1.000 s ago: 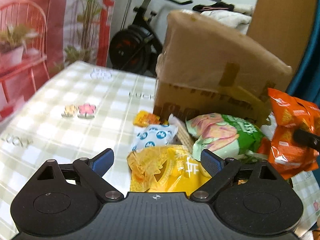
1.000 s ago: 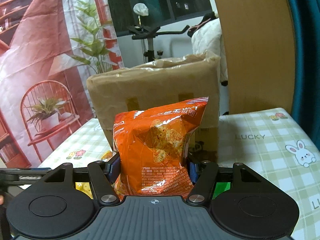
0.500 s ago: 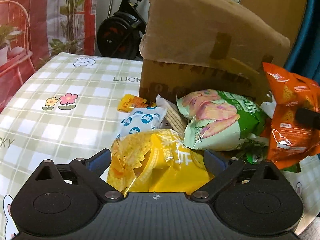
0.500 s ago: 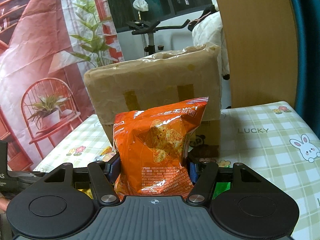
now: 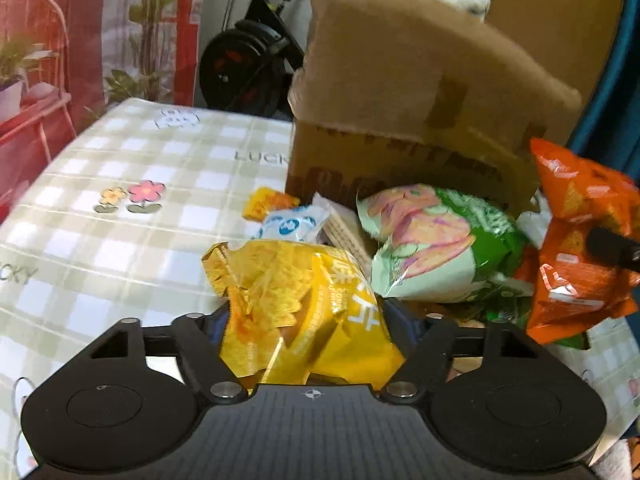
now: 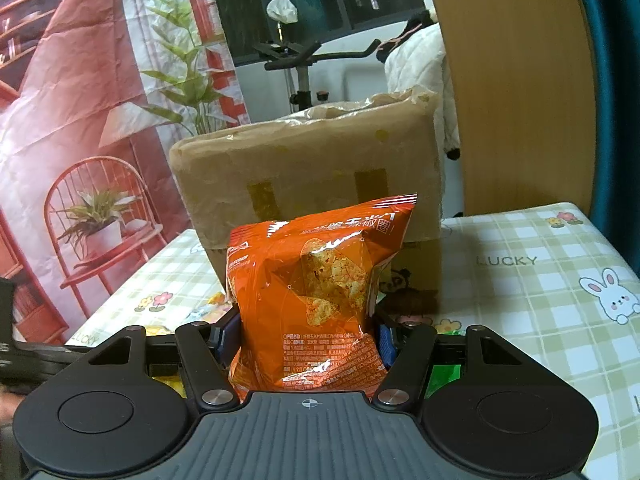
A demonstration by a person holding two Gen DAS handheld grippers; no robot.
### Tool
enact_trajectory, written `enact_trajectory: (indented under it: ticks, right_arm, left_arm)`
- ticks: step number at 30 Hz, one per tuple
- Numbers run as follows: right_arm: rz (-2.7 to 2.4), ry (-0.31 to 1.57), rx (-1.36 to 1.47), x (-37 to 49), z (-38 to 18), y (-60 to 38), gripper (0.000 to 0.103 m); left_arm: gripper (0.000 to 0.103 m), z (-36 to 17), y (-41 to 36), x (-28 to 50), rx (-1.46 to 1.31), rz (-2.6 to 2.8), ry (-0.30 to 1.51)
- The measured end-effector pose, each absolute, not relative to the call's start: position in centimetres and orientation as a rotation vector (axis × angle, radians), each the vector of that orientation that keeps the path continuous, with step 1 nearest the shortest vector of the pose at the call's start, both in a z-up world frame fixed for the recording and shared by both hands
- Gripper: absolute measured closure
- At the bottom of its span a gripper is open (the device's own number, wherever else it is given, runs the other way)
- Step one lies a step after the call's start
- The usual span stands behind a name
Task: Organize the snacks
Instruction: 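Lift the orange chip bag with the right gripper while the left gripper grasps the yellow chip bag, then carry both bags to the lined bin and open both grippers to drop them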
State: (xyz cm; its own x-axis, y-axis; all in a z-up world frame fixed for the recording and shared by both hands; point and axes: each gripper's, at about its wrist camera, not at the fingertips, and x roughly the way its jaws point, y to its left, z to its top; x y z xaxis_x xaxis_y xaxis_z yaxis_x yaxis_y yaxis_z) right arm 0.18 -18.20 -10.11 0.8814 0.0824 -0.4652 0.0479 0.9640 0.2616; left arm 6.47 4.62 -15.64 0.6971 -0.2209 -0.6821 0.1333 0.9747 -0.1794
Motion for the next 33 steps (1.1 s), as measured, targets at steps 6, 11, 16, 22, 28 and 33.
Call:
enact_trajectory:
  ticks: [6, 11, 16, 22, 28, 33]
  right_arm:
    - [0.012, 0.475, 0.270, -0.5, -10.0, -18.2, 0.044]
    - [0.007, 0.454, 0.269, -1.1, -9.4, -18.3, 0.044]
    - [0.004, 0.430, 0.266, -1.5, -8.5, -18.7, 0.044]
    - [0.002, 0.389, 0.264, -1.4, -6.8, -19.6, 0.044]
    - [0.010, 0.306, 0.267, 0.4, -2.9, -21.1, 0.044]
    - [-0.006, 0.196, 0.226, 3.5, 1.2, -23.1, 0.044]
  left_arm:
    - [0.035, -12.9, 5.7, 4.9, -0.116, -0.182, 0.689]
    - [0.036, -10.9, 5.9, 3.5, -0.126, -0.162, 0.620]
    - [0.036, -7.9, 6.1, 2.8, -0.127, -0.148, 0.519]
    - [0.036, -4.2, 5.2, 3.4, -0.098, -0.146, 0.410]
    - [0.036, -0.2, 3.3, 6.3, -0.085, -0.177, 0.329]
    - [0.036, 3.1, 0.6, 10.2, -0.030, -0.189, 0.254]
